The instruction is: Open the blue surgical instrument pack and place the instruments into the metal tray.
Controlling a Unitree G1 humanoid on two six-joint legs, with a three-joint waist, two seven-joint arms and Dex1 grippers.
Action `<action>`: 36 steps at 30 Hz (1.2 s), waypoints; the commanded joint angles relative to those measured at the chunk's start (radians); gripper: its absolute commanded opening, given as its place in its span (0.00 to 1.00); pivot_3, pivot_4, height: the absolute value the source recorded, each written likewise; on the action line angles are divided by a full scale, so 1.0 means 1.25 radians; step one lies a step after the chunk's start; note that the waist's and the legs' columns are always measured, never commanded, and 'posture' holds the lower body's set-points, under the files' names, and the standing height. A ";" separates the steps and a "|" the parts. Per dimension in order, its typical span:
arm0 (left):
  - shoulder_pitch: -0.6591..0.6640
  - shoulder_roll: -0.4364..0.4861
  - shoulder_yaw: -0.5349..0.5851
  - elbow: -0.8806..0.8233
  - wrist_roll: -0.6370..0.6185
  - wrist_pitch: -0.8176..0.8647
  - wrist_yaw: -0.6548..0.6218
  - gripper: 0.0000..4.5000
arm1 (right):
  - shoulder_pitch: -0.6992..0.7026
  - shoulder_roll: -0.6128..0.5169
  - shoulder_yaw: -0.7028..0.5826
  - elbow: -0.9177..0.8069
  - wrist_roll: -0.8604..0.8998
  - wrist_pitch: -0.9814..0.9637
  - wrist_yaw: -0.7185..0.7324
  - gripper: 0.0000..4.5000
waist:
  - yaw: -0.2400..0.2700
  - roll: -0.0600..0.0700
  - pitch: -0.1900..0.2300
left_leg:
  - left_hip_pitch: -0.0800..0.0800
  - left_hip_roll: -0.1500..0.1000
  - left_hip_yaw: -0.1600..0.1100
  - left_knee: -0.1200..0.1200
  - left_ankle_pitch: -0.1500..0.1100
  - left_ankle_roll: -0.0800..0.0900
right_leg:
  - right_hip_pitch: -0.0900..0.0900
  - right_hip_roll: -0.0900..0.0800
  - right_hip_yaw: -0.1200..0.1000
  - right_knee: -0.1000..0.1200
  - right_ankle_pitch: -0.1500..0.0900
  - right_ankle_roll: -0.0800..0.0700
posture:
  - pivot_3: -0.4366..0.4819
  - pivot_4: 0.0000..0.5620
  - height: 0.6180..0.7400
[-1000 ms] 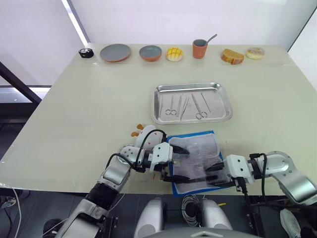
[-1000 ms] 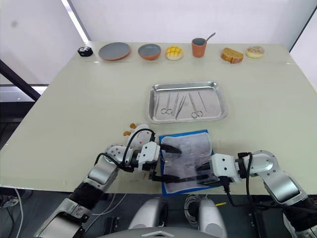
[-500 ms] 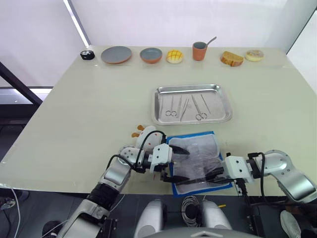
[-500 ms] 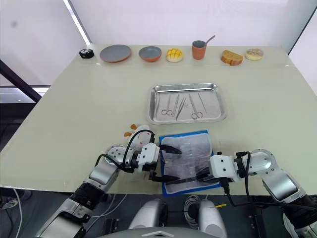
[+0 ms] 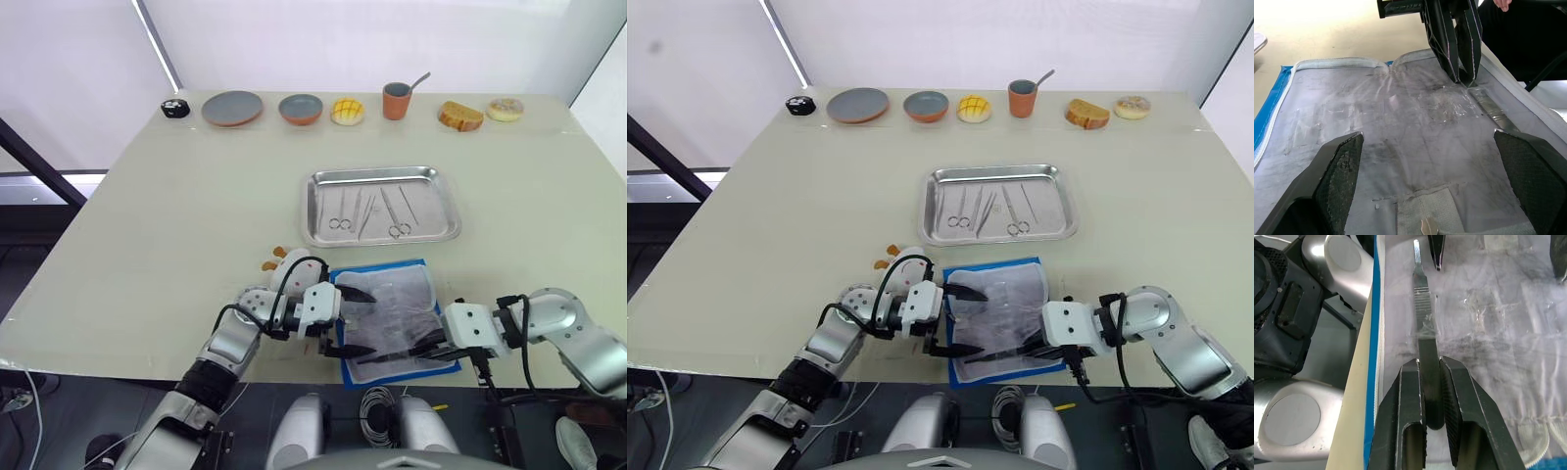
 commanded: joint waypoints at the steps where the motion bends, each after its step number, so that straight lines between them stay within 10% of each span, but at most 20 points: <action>1: 0.025 0.012 -0.018 0.043 0.039 0.017 0.010 1.00 | -0.006 -0.028 -0.018 -0.035 -0.009 0.012 0.002 0.02 | 0.000 0.000 0.000 | 0.000 0.000 0.000 0.000 0.000 0.000 | 0.000 0.000 0.000 0.000 0.000 0.000 | 0.48 0.27 1.00; 20: -0.005 -0.005 -0.026 0.116 0.054 -0.019 0.010 1.00 | -0.007 -0.146 -0.099 -0.071 0.003 0.039 0.028 0.02 | 0.004 0.001 0.000 | 0.000 0.000 0.000 0.000 0.000 0.000 | 0.000 0.000 0.000 0.000 0.000 0.000 | 0.48 0.27 1.00; 36: -0.041 -0.018 -0.022 0.210 0.060 -0.069 0.000 1.00 | 0.091 -0.260 -0.414 0.085 0.205 0.003 0.150 0.02 | 0.004 0.003 0.000 | 0.000 0.000 0.001 0.000 0.000 0.000 | 0.000 0.000 0.001 0.000 0.000 0.000 | 0.48 0.27 1.00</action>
